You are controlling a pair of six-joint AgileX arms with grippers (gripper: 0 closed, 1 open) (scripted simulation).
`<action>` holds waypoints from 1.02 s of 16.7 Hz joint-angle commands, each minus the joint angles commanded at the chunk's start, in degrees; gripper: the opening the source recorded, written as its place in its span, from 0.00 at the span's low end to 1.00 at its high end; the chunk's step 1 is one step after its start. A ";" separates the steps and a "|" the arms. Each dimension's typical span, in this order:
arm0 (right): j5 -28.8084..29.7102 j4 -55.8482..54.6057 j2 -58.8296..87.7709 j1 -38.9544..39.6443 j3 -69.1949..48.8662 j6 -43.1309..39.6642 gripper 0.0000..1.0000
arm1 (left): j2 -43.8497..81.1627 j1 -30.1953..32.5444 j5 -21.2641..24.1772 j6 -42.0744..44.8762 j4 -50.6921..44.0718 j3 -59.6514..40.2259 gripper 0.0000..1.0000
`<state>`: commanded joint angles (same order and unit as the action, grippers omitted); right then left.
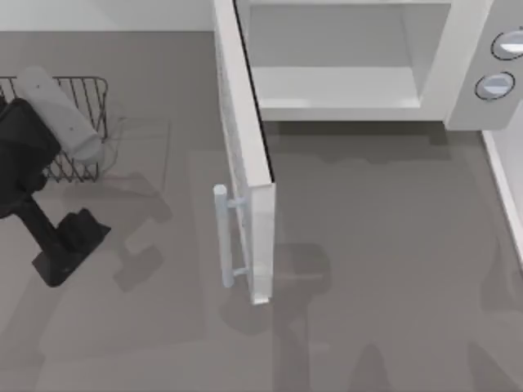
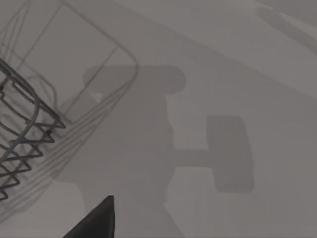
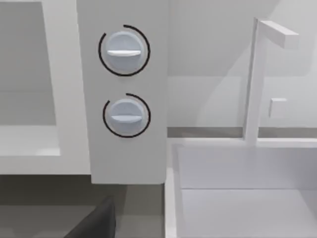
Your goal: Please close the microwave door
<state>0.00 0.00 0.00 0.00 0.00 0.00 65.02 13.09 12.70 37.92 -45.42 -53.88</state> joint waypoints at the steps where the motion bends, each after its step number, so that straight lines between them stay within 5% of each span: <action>1: 0.00 0.00 0.00 0.00 0.00 0.00 1.00 | 4.15 0.86 1.04 2.10 -3.44 -4.31 1.00; 10: 0.00 0.00 0.00 0.00 0.00 0.00 1.00 | 30.20 7.03 8.79 13.66 -28.99 -41.07 1.00; 17: 0.00 0.00 0.00 0.00 0.00 0.00 1.00 | 38.77 9.22 12.59 16.87 -39.49 -61.33 1.00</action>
<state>0.00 0.00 0.00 0.00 0.00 0.00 103.79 22.31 25.29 54.79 -84.91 -115.21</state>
